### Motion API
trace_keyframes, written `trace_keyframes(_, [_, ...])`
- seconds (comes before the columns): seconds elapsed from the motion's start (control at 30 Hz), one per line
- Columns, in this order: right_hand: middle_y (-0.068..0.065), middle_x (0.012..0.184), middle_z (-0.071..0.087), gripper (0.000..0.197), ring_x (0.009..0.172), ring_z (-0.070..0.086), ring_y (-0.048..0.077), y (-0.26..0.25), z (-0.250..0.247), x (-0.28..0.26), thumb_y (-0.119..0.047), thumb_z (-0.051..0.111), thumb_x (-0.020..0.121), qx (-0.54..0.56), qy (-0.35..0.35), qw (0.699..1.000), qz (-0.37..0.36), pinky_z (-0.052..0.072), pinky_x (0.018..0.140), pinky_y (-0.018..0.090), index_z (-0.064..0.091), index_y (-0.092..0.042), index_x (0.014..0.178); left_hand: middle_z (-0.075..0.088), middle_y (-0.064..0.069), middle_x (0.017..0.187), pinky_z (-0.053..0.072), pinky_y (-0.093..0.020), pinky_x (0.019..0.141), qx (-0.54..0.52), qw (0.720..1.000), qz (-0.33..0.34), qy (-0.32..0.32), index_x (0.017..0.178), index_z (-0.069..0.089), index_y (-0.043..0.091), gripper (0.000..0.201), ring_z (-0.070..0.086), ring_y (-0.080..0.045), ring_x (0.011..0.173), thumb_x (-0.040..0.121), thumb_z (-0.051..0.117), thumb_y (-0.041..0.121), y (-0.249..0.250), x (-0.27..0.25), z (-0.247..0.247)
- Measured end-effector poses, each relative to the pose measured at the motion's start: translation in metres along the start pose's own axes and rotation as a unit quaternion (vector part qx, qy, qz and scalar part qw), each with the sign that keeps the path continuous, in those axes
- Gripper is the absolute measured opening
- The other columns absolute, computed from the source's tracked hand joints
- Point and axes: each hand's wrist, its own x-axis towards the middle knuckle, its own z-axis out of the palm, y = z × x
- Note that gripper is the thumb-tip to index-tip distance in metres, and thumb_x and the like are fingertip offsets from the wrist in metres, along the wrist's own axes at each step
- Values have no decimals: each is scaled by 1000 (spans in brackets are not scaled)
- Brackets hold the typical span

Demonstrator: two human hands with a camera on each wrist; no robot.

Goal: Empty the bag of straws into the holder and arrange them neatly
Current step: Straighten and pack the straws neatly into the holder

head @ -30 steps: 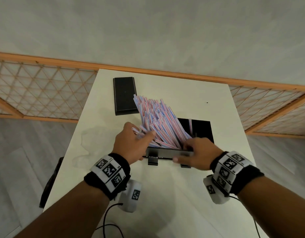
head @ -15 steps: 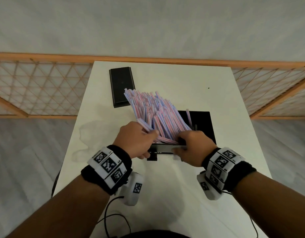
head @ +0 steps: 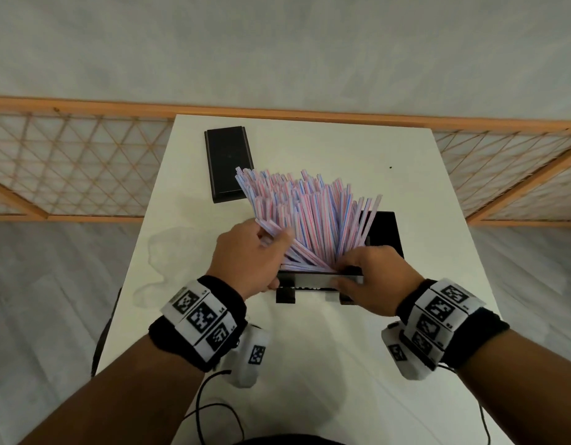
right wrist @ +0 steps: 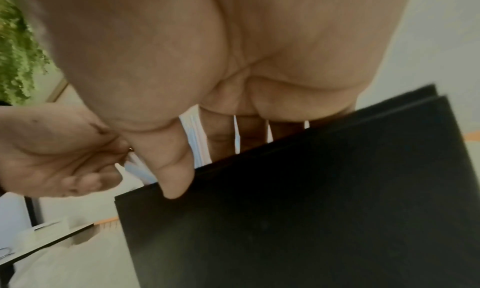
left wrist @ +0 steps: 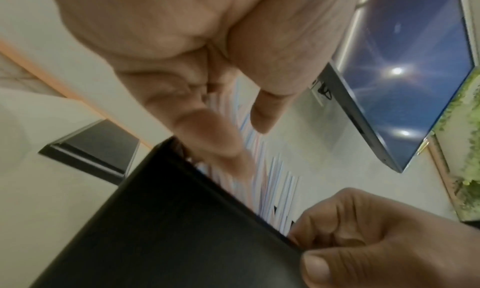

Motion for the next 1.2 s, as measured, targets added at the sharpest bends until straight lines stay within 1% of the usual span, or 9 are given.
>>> trace_keyframes(0.1, [-5, 79, 70, 24, 76, 64, 13, 4, -7, 5, -44, 68, 87, -15, -31, 998, 46, 55, 73, 33, 71, -20, 88, 62, -3, 99, 44, -31, 69, 50, 995, 10, 82, 107, 50, 15, 47, 61, -20, 84, 94, 54, 60, -5, 6, -4])
trace_keyframes(0.2, [-7, 87, 70, 26, 84, 65, 14, -8, -8, 9, -44, 67, 87, -31, -121, 991, 49, 56, 80, 32, 69, -22, 102, 55, 5, 106, 39, -33, 88, -14, 997, -67, 28, 140, 35, 10, 75, 52, -21, 105, 94, 46, 67, -10, 9, 3])
trace_keyframes(0.3, [-11, 91, 69, 25, 89, 65, 11, -15, -12, 7, -41, 66, 89, 4, -154, 988, 27, 54, 86, 30, 70, -29, 111, 58, -1, 130, 41, -42, 105, -90, 991, -100, -26, 143, 37, 13, 84, 53, -24, 120, 90, 38, 78, -16, 10, 13])
trace_keyframes(0.43, [-2, 84, 69, 29, 79, 63, 18, 1, -35, 12, -46, 70, 84, -41, -26, 989, 142, 50, 71, 30, 71, -17, 88, 42, -3, 157, 35, -49, 117, -144, 986, -71, -39, 155, 23, 18, 122, 44, -24, 140, 65, 35, 99, -13, 4, 16])
trace_keyframes(0.5, [1, 86, 67, 34, 80, 62, 20, 1, -37, 16, -48, 72, 80, -29, 2, 980, 196, 47, 66, 30, 65, -16, 90, 28, -3, 164, 28, -48, 121, -199, 977, -73, -32, 160, 8, 18, 122, 34, -23, 148, 71, 41, 94, -11, 2, 19])
trace_keyframes(0.67, [-1, 122, 66, 50, 112, 62, 17, -28, -23, 10, -42, 74, 83, 47, -18, 995, 84, 50, 95, 31, 60, -19, 126, 39, -7, 159, 35, -51, 117, -259, 964, -57, 24, 155, 17, 22, 131, 43, -25, 142, 56, 54, 99, -14, 6, 25])
trace_keyframes(0.87, [2, 93, 62, 49, 78, 55, 19, -6, -34, 17, -48, 76, 76, -28, 13, 969, 247, 43, 61, 29, 56, -13, 104, 23, -1, 165, 26, -36, 118, -296, 954, -47, 32, 159, 8, 20, 117, 31, -18, 148, 73, 54, 84, -11, 8, 23])
trace_keyframes(1.03, [6, 113, 53, 85, 101, 55, 25, -14, -14, 41, -47, 86, 69, 40, -66, 953, 292, 46, 77, 31, 40, -8, 128, 50, 0, 150, 40, -48, 114, -298, 953, -43, 24, 153, 20, 27, 134, 53, -20, 133, 47, 58, 99, -19, 10, 30])
trace_keyframes(1.2, [7, 114, 58, 67, 104, 60, 28, -17, -1, 54, -30, 82, 74, 31, -69, 961, 267, 53, 82, 35, 42, -12, 124, 49, 3, 150, 40, -47, 114, -281, 959, -29, 28, 154, 22, 25, 121, 51, -18, 134, 59, 55, 93, -18, 11, 33])
